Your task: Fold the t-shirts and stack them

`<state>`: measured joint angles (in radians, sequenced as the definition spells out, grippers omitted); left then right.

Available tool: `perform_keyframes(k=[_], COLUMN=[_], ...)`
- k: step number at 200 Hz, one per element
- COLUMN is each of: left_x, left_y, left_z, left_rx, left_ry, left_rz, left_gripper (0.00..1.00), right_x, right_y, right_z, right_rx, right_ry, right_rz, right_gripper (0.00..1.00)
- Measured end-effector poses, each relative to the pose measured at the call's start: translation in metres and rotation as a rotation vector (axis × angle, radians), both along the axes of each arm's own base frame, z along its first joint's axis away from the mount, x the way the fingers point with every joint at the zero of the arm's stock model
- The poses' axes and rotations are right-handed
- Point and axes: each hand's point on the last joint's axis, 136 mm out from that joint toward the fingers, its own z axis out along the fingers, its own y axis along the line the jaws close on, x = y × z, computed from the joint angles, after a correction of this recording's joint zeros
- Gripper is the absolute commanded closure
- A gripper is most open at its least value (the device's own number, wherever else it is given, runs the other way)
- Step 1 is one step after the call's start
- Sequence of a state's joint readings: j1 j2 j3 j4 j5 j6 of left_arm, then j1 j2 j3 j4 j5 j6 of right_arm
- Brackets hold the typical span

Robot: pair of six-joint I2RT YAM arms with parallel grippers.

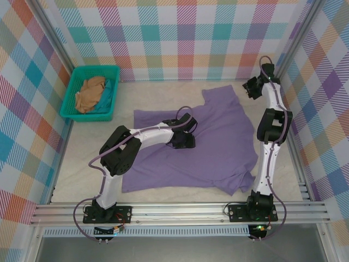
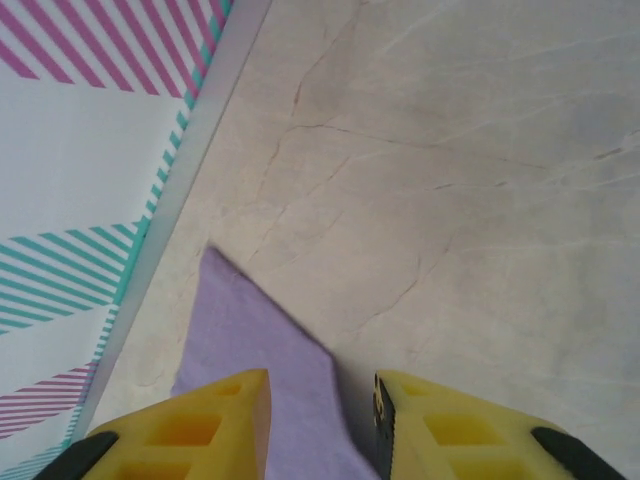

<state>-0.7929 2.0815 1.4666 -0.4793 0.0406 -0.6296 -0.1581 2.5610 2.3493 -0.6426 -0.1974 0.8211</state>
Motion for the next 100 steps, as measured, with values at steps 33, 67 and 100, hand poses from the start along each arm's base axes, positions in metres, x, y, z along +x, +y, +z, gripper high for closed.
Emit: perform_keyframes(k=[33, 67, 100], left_x=[-0.002, 0.005, 0.026], left_y=[0.006, 0.028, 0.065], left_z=[0.006, 0.020, 0.041], left_rx=[0.076, 0.175, 0.200], left_ry=[0.015, 0.014, -0.005], left_rz=[-0.028, -0.024, 0.040], left_gripper=[0.36, 0.30, 0.30], right_x=[-0.037, -0.095, -0.157], right_y=[0.022, 0.056, 0.097], right_z=[-0.026, -0.006, 0.027], right_rx=[-0.003, -0.068, -0.143], right_ry=[0.079, 0.111, 0.093], right_rz=[0.102, 0.257, 0.392], right_gripper=[0.67, 0.67, 0.68])
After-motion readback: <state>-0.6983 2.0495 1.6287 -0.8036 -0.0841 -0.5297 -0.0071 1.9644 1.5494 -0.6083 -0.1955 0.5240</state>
